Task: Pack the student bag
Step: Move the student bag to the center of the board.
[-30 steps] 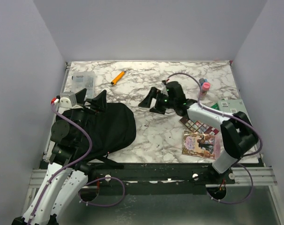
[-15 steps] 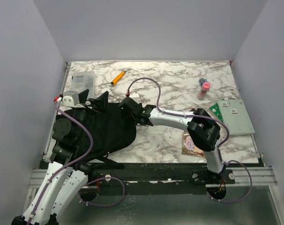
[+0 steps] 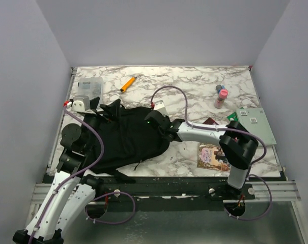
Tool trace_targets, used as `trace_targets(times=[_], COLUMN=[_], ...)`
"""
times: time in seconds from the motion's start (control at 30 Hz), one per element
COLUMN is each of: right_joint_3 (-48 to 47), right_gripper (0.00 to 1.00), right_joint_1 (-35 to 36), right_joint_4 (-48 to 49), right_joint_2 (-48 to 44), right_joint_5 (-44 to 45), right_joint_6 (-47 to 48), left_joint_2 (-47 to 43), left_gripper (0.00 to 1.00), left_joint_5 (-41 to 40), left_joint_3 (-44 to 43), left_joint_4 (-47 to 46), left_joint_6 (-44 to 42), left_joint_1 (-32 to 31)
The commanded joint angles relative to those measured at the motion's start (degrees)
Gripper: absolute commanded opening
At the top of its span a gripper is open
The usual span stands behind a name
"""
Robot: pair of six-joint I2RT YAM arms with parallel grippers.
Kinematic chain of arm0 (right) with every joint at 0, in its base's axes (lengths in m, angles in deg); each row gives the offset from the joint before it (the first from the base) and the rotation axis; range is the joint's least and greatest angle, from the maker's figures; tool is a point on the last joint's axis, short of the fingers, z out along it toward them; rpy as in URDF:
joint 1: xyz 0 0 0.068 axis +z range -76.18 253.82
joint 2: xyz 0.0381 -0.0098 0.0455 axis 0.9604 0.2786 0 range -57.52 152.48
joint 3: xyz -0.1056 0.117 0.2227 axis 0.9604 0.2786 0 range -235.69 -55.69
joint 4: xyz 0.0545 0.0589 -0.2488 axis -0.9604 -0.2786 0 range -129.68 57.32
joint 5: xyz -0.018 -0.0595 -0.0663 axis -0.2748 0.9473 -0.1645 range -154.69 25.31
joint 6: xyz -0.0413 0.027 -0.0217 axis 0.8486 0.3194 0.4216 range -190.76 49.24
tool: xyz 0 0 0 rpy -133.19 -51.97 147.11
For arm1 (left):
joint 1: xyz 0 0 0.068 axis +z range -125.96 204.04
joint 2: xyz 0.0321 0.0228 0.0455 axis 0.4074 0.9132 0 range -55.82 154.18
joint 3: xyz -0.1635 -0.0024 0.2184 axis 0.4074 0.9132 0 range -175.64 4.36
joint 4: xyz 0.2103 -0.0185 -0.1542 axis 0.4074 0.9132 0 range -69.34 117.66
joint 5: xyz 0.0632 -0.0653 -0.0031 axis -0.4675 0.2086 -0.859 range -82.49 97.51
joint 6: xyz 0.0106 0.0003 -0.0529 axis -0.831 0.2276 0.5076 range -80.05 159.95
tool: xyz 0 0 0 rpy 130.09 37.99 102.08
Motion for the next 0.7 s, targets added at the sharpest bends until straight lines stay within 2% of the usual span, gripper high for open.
trace_targets(times=[0.0, 0.1, 0.17, 0.3, 0.4, 0.43, 0.5, 0.53, 0.6, 0.67], right_joint_3=[8.6, 14.3, 16.6, 14.5, 9.1, 5.3, -3.8, -8.3, -15.5, -17.7], right_gripper=[0.06, 0.06, 0.10, 0.11, 0.21, 0.29, 0.47, 0.50, 0.55, 0.62], right_joint_1=[-6.6, -12.7, -15.5, -17.3, -18.0, -18.3, -18.5, -18.5, -18.5, -18.2], right_joint_4=[10.0, 14.1, 16.0, 15.5, 14.7, 12.6, 2.7, -2.8, -12.3, -15.5], right_joint_2=[-9.1, -15.0, -17.8, -16.7, -13.4, -11.7, -6.8, -4.1, -1.0, -1.0], right_joint_5=[-5.6, -17.9, -25.0, -28.3, -18.6, -13.9, -1.2, 3.7, 7.4, 5.7], right_joint_6=[15.1, 21.2, 26.3, 29.7, 27.6, 26.2, 19.9, 16.4, 10.9, 8.4], left_joint_2=[1.8, 3.0, 3.9, 7.3, 12.7, 14.7, 18.8, 20.5, 22.5, 23.1], left_gripper=[0.98, 0.98, 0.98, 0.98, 0.98, 0.97, 0.95, 0.94, 0.91, 0.91], left_joint_5=[1.9, 2.1, 2.2, 2.5, -0.9, -1.0, -0.1, 1.6, 7.1, 10.9], left_joint_3=[-1.2, -1.4, -1.7, -3.0, -5.9, -7.0, -9.6, -10.8, -11.8, -11.8], left_joint_4=[0.5, 0.9, 1.3, 3.4, 9.8, 12.1, 16.1, 17.3, 18.0, 17.7], left_joint_6=[0.9, 1.2, 1.4, 2.5, 7.7, 9.2, 12.3, 13.7, 15.8, 17.6], left_joint_1=[0.2, 0.3, 0.4, 0.5, 1.4, 2.0, 3.7, 4.6, 7.4, 9.1])
